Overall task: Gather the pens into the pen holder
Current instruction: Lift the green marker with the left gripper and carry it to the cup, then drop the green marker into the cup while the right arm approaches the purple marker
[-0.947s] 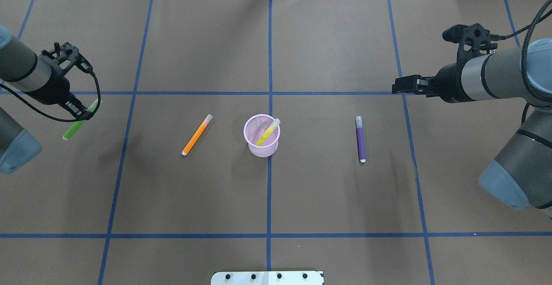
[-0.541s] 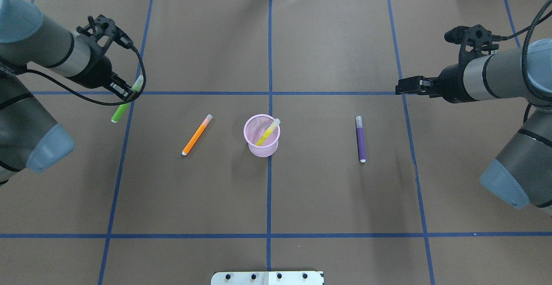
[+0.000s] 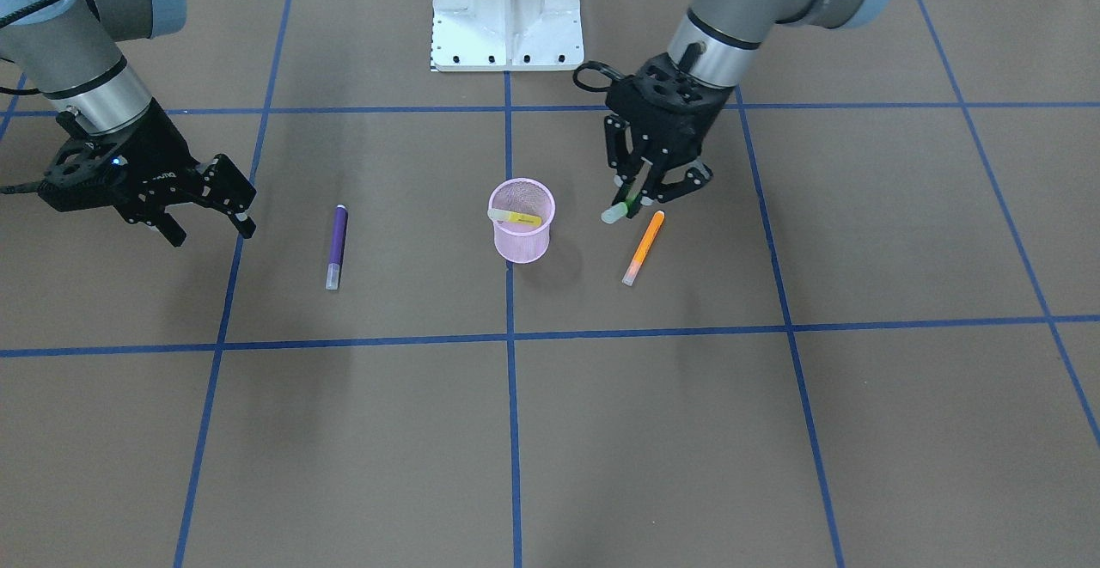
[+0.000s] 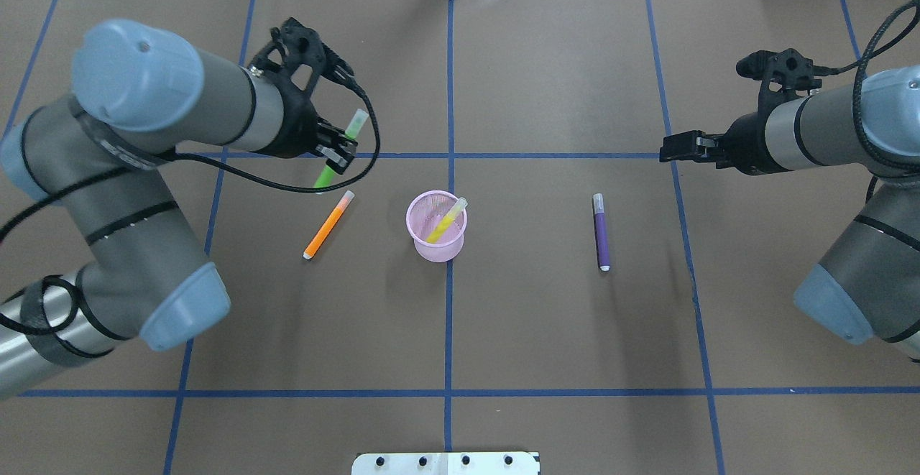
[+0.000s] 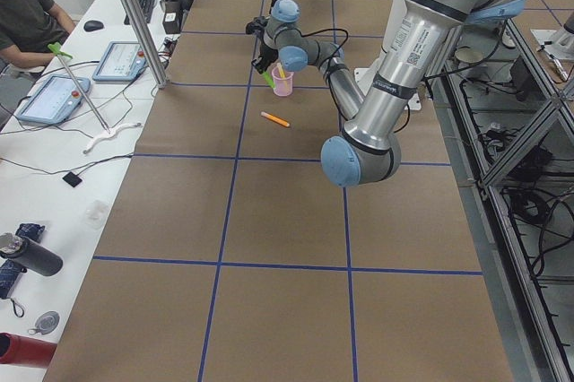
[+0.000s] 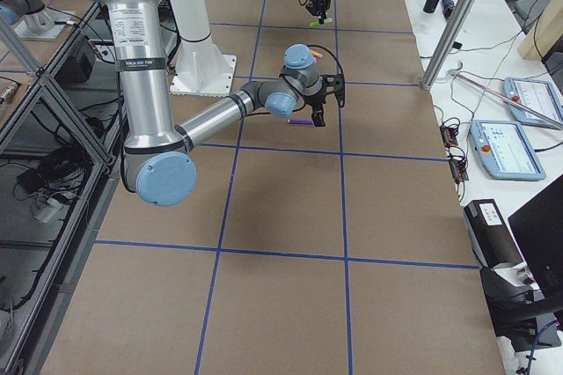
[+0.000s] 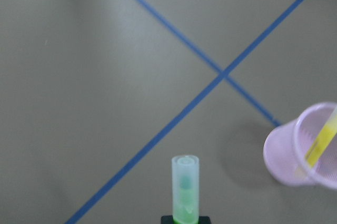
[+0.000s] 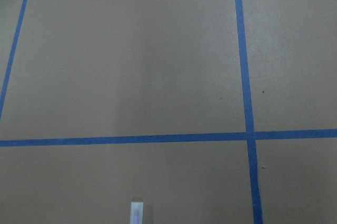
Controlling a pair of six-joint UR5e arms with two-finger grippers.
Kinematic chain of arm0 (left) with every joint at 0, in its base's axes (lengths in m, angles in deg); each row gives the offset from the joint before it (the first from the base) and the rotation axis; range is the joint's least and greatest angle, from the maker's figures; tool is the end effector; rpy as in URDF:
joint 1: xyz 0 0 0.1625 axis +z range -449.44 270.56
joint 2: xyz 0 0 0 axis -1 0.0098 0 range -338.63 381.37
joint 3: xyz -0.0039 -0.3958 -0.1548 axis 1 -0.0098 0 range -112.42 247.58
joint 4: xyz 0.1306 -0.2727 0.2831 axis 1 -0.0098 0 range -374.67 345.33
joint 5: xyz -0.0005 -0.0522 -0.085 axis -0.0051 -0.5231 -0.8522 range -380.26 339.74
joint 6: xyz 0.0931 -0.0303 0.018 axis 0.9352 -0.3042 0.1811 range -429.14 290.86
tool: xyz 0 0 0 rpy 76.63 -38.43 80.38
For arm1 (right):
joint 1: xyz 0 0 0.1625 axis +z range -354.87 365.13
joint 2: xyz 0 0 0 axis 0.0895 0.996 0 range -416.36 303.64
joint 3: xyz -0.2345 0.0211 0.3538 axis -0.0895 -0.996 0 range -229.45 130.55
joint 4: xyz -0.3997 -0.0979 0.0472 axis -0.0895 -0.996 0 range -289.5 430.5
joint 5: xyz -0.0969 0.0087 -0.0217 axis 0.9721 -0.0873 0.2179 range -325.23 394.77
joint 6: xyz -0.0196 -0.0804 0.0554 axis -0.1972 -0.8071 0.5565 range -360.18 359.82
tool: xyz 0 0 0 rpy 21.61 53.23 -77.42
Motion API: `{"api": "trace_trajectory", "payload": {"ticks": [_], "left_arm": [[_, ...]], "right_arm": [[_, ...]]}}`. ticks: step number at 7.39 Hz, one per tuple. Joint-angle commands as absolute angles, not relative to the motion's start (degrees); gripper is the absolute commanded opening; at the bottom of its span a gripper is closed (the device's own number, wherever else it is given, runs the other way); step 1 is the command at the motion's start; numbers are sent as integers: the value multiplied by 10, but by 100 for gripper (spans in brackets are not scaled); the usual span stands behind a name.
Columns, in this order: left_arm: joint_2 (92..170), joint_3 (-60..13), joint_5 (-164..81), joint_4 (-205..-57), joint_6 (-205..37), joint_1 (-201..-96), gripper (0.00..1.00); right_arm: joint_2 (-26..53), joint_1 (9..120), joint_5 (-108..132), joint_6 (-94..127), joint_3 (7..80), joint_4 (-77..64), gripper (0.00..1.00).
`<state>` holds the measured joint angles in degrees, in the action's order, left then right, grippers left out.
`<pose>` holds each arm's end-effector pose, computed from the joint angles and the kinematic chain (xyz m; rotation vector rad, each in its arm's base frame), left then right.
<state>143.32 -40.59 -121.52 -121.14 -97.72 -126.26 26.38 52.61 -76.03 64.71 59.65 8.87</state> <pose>0.4166 -0.4541 0.1693 0.7704 0.8996 0.4927 -0.2919 -0.4632 0.3824 0.2891 -0.9595 0.1840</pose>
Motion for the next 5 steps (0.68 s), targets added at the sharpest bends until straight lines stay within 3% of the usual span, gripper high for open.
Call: {"api": "trace_trajectory", "payload": {"ticks": [1,5], "left_arm": [[1455,-397,-1060,-1282,-1050,-1174,0],[1457,-349,-989,-1356,-1050,-1144,0]], "right_arm": [[263,516,-792,649,581,82,99],[175,513,-877,648,561,-48,98]]}}
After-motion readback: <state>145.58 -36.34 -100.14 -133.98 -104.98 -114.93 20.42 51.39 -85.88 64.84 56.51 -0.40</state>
